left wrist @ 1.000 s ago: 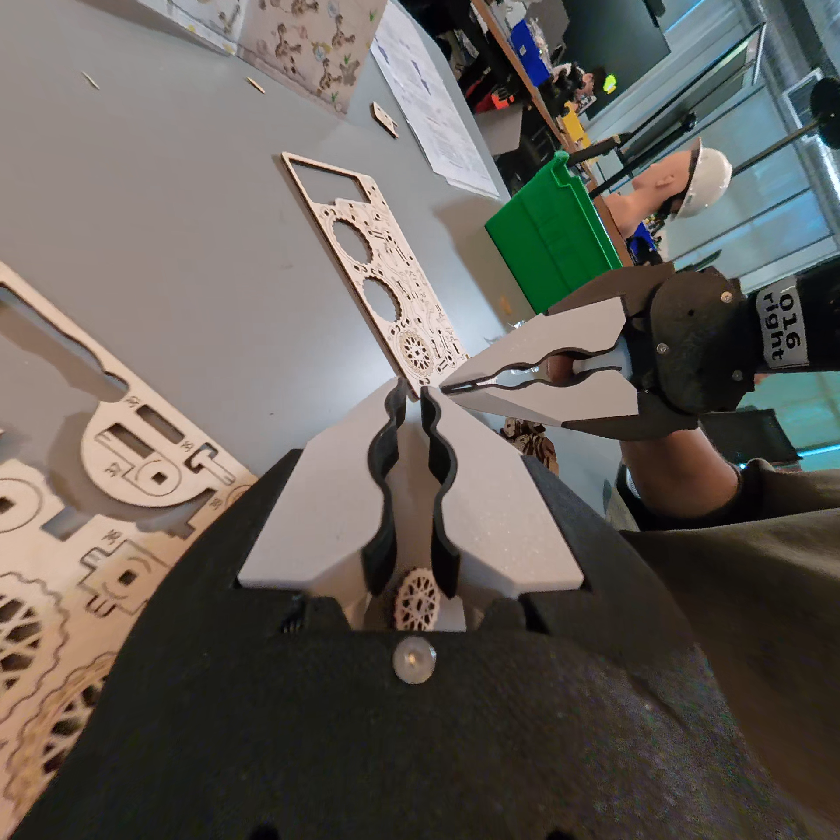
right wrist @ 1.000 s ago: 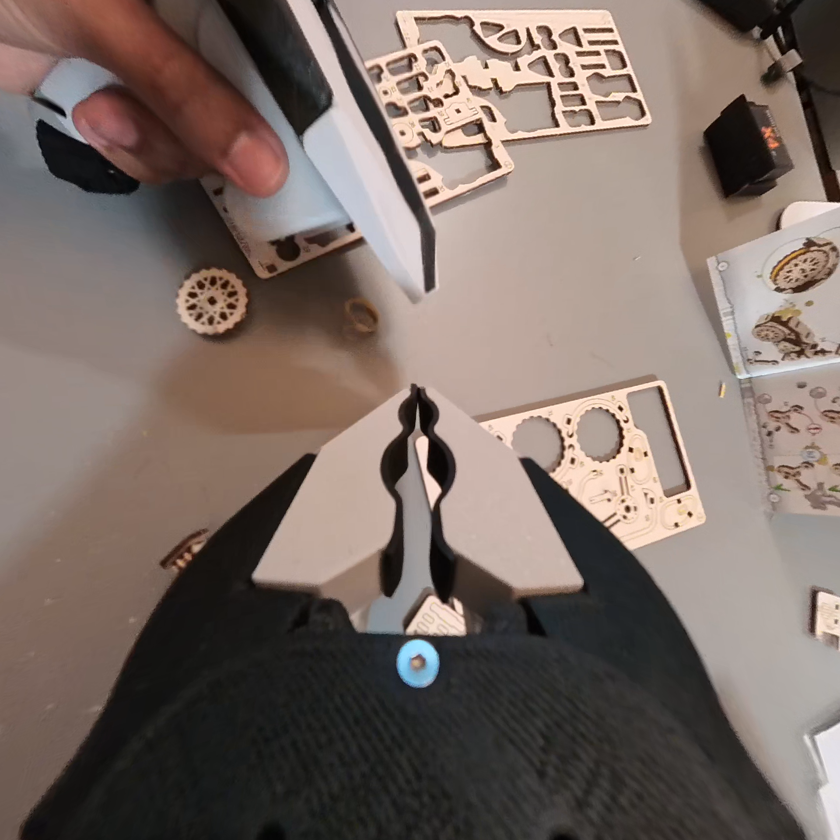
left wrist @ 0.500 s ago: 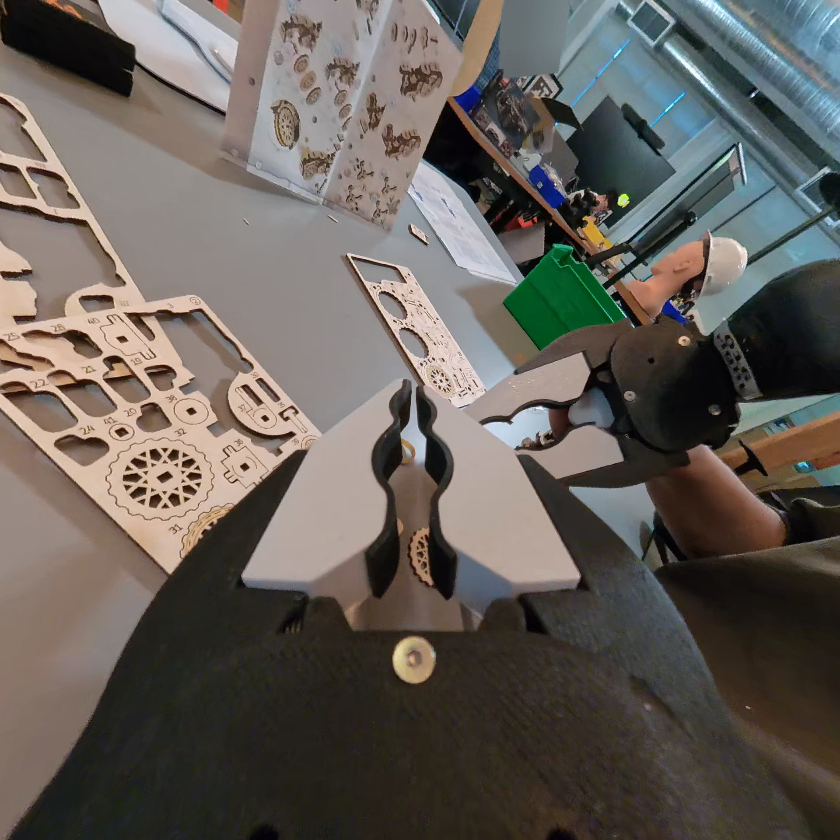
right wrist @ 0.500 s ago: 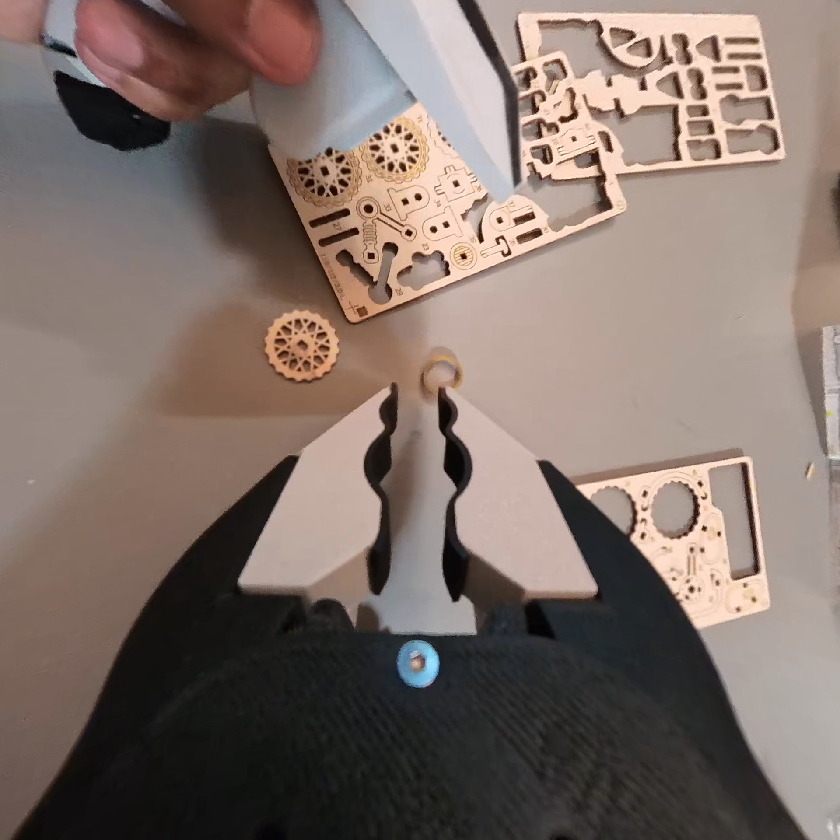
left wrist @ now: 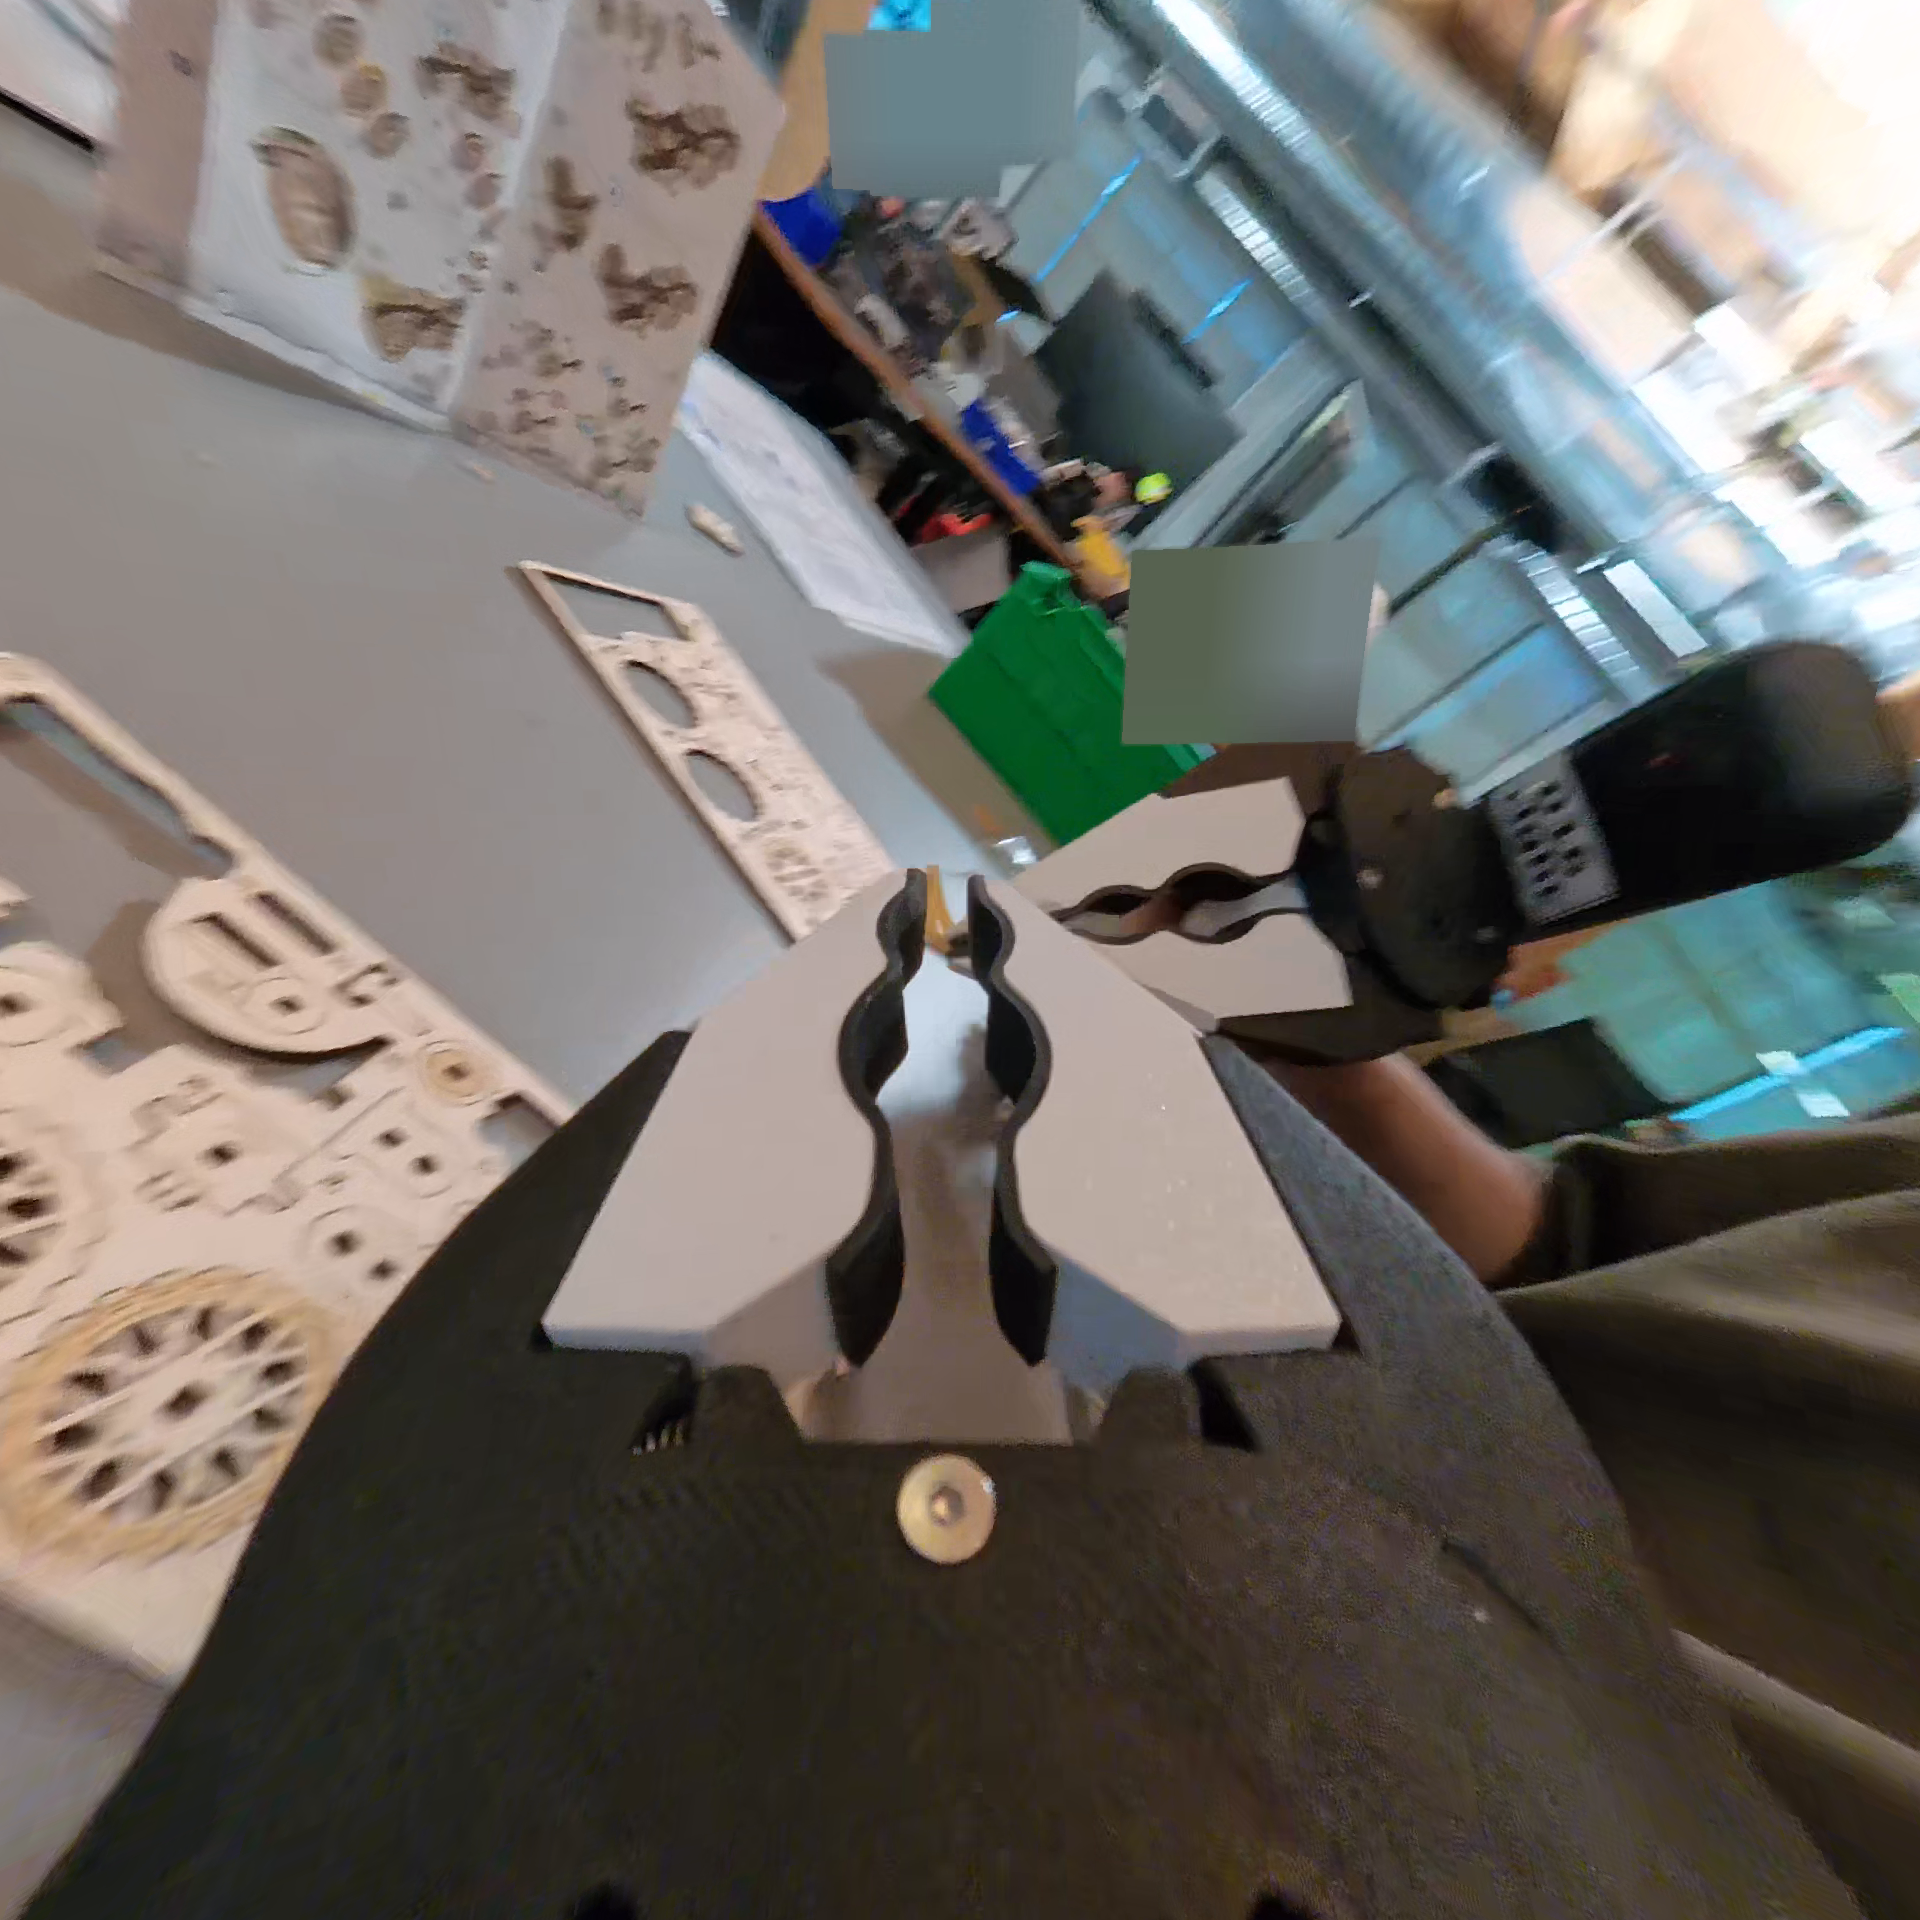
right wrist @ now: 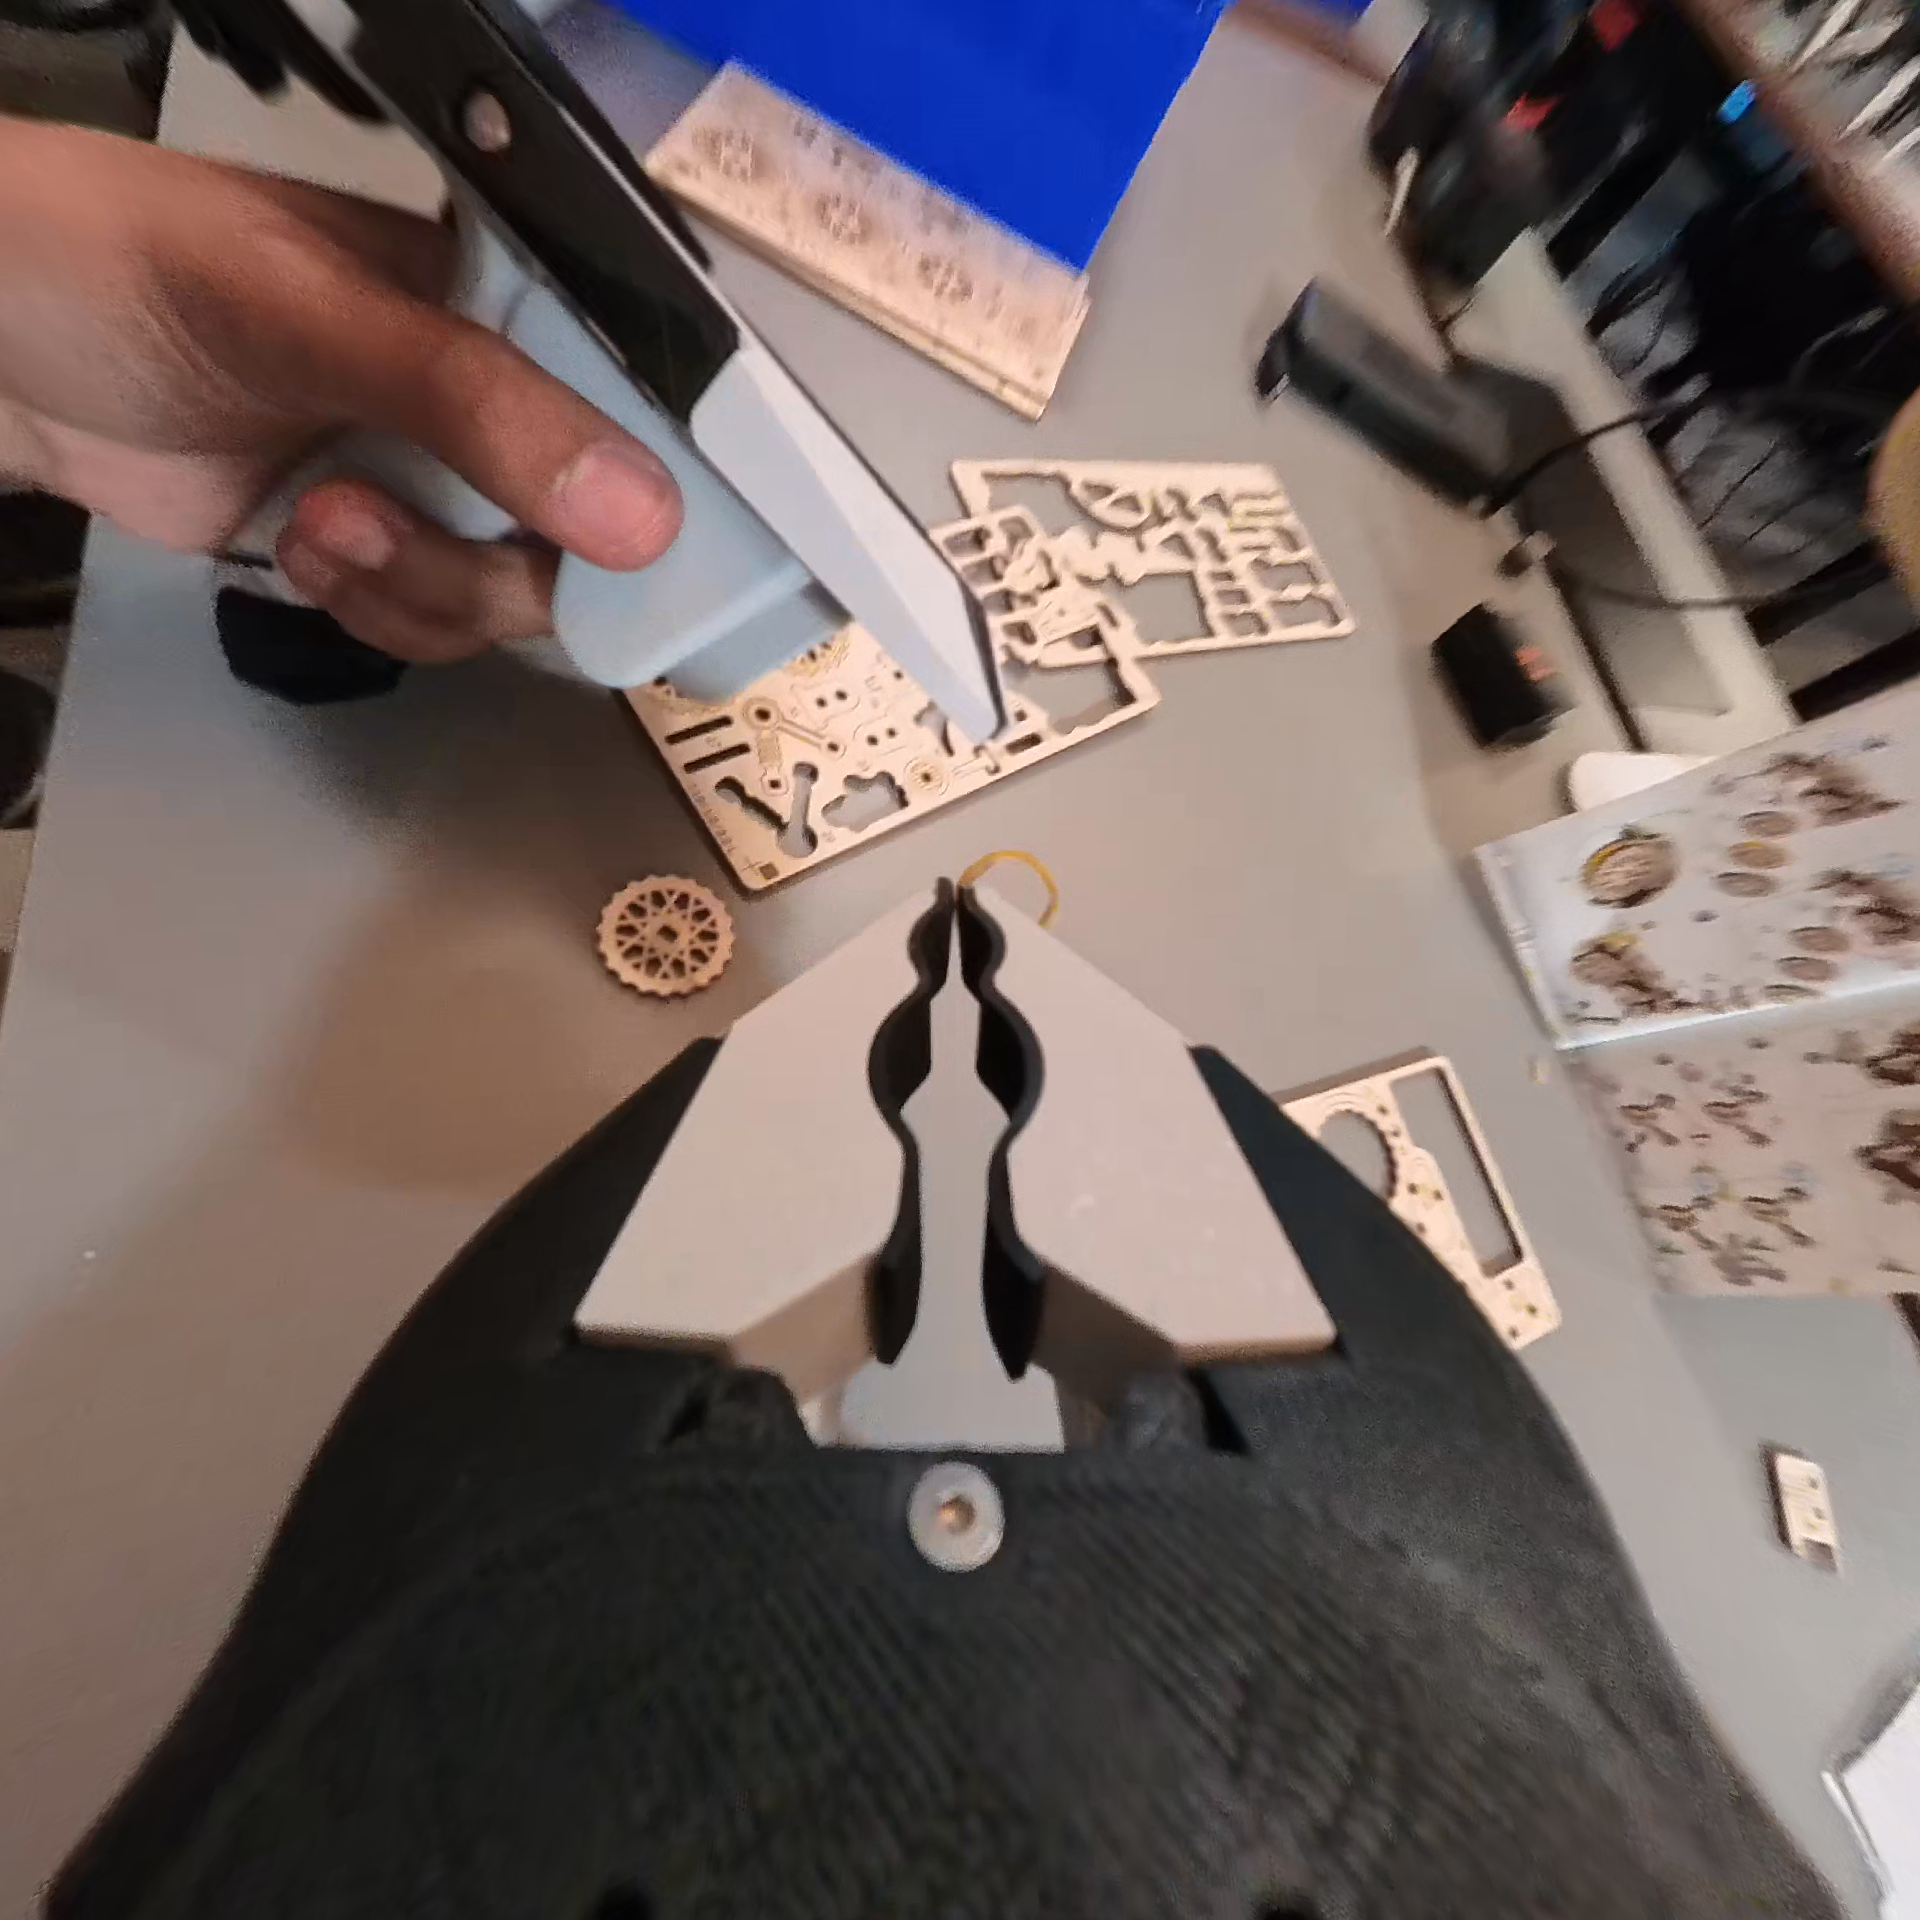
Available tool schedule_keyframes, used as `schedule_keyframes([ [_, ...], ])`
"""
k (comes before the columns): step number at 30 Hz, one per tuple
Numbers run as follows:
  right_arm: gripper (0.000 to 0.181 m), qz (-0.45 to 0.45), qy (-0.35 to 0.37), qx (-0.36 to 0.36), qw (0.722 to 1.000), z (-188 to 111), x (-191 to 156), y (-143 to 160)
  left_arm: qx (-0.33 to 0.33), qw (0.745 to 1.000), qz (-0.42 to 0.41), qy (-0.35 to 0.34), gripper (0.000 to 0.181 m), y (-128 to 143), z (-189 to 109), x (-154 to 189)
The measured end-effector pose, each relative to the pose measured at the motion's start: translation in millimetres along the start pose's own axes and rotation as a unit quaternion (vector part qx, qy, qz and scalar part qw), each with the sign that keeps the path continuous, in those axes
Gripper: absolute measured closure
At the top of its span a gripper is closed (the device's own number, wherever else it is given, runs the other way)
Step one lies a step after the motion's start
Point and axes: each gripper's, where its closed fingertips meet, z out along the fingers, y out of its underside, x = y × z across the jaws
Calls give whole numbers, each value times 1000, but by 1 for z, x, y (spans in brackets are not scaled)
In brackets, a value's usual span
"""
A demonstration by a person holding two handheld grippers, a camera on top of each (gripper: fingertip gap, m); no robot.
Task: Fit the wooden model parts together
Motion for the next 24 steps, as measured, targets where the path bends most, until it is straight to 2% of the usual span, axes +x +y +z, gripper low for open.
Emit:
schedule_keyframes([
  [1,181,-6,7,18,1000,-5,0,-2,5,999,-23,24,171,0,3,6],
  [3,181,-20,9,46,999,-11,-3,-5,6,996,-60,66,165,2,9,14],
  [5,181,-41,27,59,997,-14,-2,-6,-4,994,-83,78,165,7,15,17],
  [8,181,-60,32,74,995,-14,-6,-10,-20,994,-80,66,169,16,19,18],
  [10,181,-60,26,75,995,-10,-12,-10,-13,994,-81,73,180,14,18,20],
  [14,181,-63,50,66,995,-8,-5,-6,-4,995,-80,68,181,9,14,16],
  [24,180,75,-2,140,987,-20,3,-24,35,985,-131,102,181,-4,7,16],
])
